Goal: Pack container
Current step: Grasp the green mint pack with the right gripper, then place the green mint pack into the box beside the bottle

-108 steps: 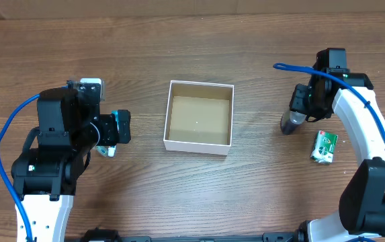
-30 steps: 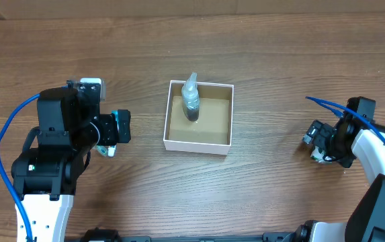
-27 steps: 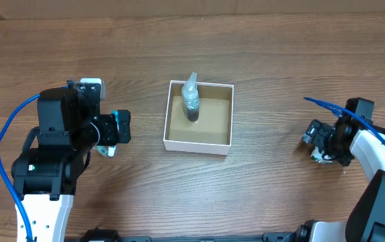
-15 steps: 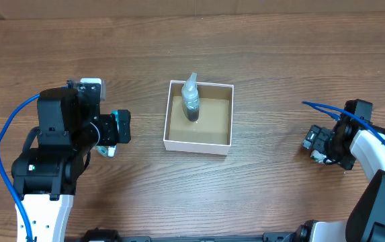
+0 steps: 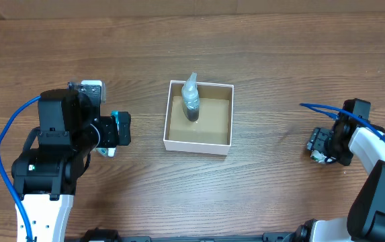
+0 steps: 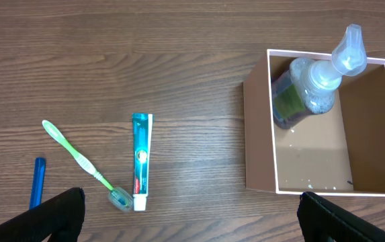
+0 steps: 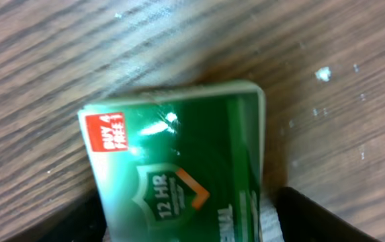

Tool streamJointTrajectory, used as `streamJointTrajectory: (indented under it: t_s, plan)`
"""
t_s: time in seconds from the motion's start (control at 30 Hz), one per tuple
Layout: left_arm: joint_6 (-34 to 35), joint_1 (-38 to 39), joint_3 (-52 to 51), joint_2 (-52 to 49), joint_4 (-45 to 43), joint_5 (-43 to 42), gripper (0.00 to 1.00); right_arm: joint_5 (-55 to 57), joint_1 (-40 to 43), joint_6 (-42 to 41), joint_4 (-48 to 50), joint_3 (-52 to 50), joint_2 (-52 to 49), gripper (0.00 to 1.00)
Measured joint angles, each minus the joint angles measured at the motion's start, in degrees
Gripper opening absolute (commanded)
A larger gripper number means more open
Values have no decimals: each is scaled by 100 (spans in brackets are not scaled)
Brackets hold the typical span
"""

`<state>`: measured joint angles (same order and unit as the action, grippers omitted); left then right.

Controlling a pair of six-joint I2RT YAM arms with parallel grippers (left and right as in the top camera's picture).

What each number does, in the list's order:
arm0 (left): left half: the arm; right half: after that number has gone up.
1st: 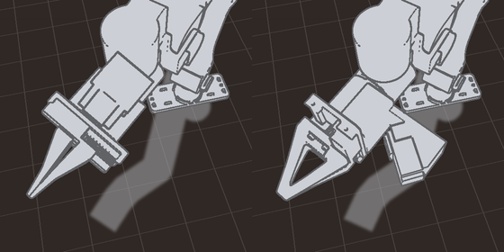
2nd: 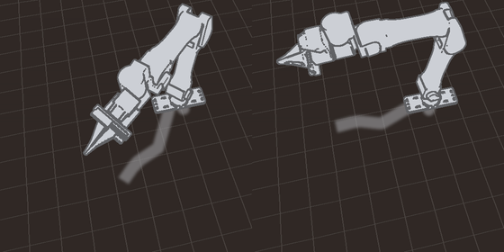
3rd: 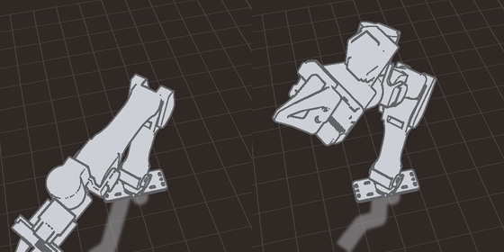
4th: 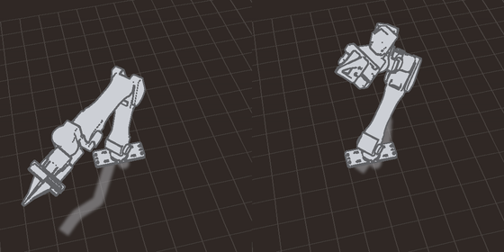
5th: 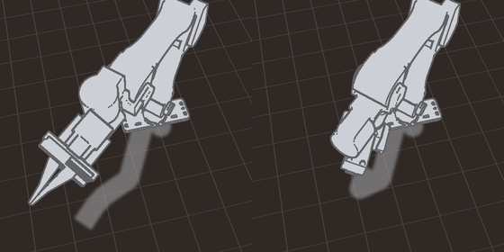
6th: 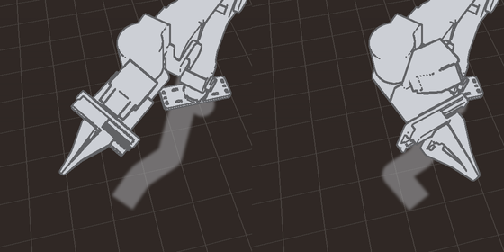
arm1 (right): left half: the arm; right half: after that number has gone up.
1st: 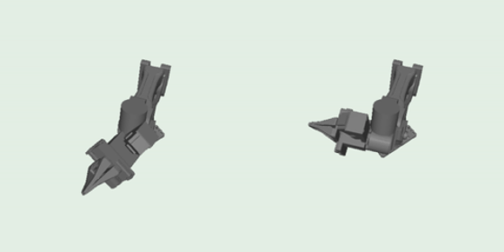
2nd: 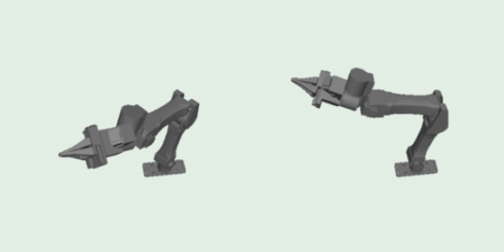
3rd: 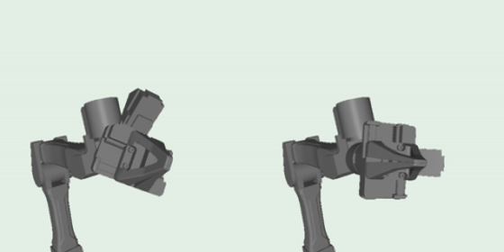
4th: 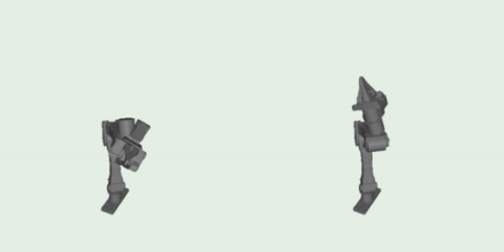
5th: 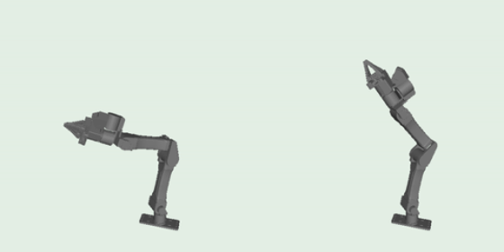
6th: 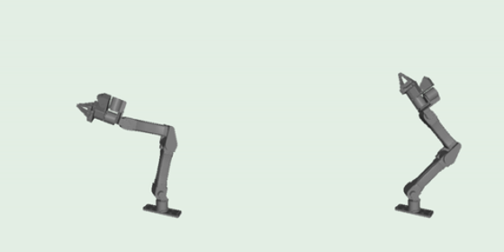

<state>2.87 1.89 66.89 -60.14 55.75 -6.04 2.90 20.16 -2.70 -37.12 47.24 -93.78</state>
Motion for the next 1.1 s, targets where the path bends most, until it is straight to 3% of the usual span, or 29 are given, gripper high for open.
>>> streamJointTrajectory:
  t_s: [0.03,0.23,0.3,0.43,0.53,0.67,0.77,0.9,1.1]
  plan:
    - [0,2,0,0,0,0,100,11,2,-17,28,0,-4,59]
    - [0,2,0,0,4,0,100,-33,9,4,66,17,-11,24]
    - [0,2,0,0,0,0,100,-63,11,-9,-162,129,-63,4]
    - [0,2,0,0,2,0,100,-291,4,-114,-1425,1152,-188,4]
    - [0,2,0,0,2,0,100,-459,-240,-181,-2406,2723,-146,4]
    - [0,2,0,-2,2,0,100,-675,-1663,-184,-3115,4282,44,4]
    - [0,2,0,-4,0,0,100,-763,-3233,-192,-2900,4656,160,4]
    - [0,0,0,-4,2,0,100,-741,-4586,-702,-2457,4642,114,4]
    - [0,2,0,-4,2,0,100,-645,-4846,-1154,-2500,4645,-925,4]
